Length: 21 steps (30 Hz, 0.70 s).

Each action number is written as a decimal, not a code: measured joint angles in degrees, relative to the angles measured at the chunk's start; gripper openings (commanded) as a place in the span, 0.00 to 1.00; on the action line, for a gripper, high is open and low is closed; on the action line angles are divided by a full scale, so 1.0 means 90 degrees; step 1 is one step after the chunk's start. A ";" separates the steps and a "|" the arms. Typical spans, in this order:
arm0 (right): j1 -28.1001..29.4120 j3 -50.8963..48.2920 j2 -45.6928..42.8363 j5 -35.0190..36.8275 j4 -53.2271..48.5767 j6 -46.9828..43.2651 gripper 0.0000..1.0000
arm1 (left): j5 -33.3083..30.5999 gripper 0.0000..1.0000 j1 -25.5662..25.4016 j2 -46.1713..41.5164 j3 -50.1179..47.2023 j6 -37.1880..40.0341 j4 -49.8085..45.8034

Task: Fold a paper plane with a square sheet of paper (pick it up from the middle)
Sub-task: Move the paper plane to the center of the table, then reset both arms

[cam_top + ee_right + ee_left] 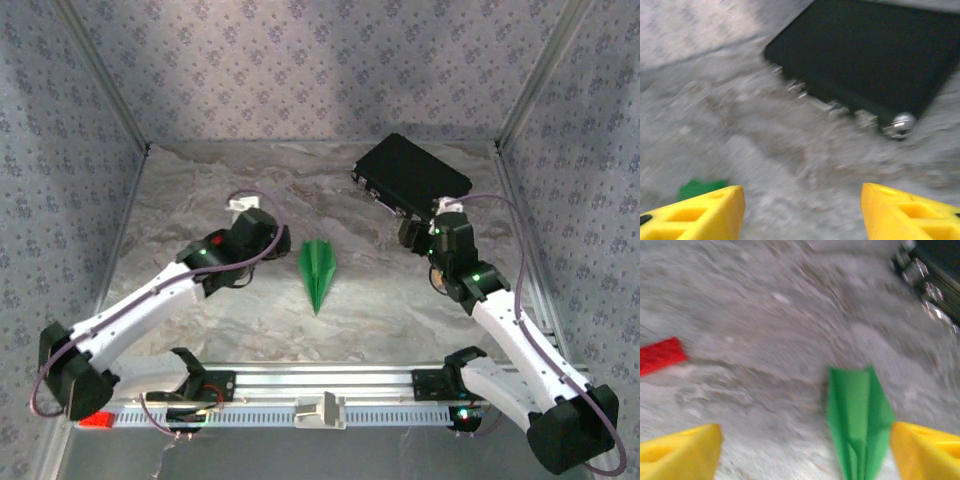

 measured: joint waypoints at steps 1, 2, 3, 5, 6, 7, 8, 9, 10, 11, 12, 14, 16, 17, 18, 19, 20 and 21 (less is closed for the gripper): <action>-0.0044 -0.0053 -0.0010 0.0333 0.0063 -0.0063 0.71 | -0.0158 1.00 0.0165 -0.0228 -0.0267 0.0114 0.0192; -0.0097 -0.0163 -0.0010 0.0690 0.0206 -0.0158 0.72 | -0.0296 1.00 0.0333 -0.0427 -0.0510 0.0248 0.0340; -0.0160 -0.0306 -0.0002 0.0947 0.0381 -0.0299 0.73 | -0.0418 1.00 0.0529 -0.0636 -0.0775 0.0427 0.0517; -0.0306 -0.0607 0.0063 0.1282 0.0702 -0.0673 0.74 | -0.0578 1.00 0.0891 -0.0916 -0.1192 0.0748 0.0811; -0.0372 -0.0721 0.0134 0.1389 0.0840 -0.0867 0.75 | -0.0653 1.00 0.1115 -0.1030 -0.1387 0.0920 0.0940; -0.0437 -0.0799 0.0221 0.1452 0.0945 -0.1049 0.77 | -0.0709 1.00 0.1309 -0.1095 -0.1528 0.1064 0.1030; -0.0515 -0.0852 0.0350 0.1494 0.1054 -0.1263 0.78 | -0.0758 1.00 0.1508 -0.1141 -0.1649 0.1192 0.1105; -0.0590 -0.0884 0.0488 0.1515 0.1178 -0.1455 0.78 | -0.0801 1.00 0.1717 -0.1158 -0.1744 0.1319 0.1185; -0.0663 -0.0911 0.0624 0.1520 0.1321 -0.1591 0.78 | -0.0831 1.00 0.1916 -0.1158 -0.1814 0.1430 0.1253; -0.0780 -0.0940 0.0814 0.1530 0.1484 -0.1717 0.79 | -0.0848 1.00 0.2115 -0.1156 -0.1877 0.1540 0.1328; -0.0911 -0.0984 0.0996 0.1525 0.1651 -0.1826 0.79 | -0.0852 1.00 0.2305 -0.1154 -0.1945 0.1651 0.1418; -0.1139 -0.1139 0.1277 0.1447 0.2013 -0.1991 0.79 | -0.0899 1.00 0.2586 -0.1151 -0.2108 0.1882 0.1681; -0.1328 -0.1382 0.1464 0.1231 0.2436 -0.2154 0.80 | -0.0945 1.00 0.2771 -0.1132 -0.2290 0.2101 0.1926; -0.1401 -0.1528 0.1566 0.1095 0.2713 -0.2239 0.80 | -0.0967 1.00 0.2844 -0.1098 -0.2380 0.2220 0.2050; -0.1467 -0.1649 0.1676 0.0967 0.2980 -0.2295 0.80 | -0.0974 1.00 0.2912 -0.1049 -0.2458 0.2324 0.2181; -0.1518 -0.1727 0.1792 0.0845 0.3189 -0.2334 0.80 | -0.0974 1.00 0.2973 -0.0986 -0.2531 0.2419 0.2319; -0.1581 -0.1780 0.1984 0.0687 0.3436 -0.2387 0.80 | -0.0971 1.00 0.3031 -0.0918 -0.2594 0.2501 0.2453; -0.1639 -0.1812 0.2181 0.0532 0.3679 -0.2453 0.80 | -0.0967 1.00 0.3094 -0.0818 -0.2654 0.2577 0.2603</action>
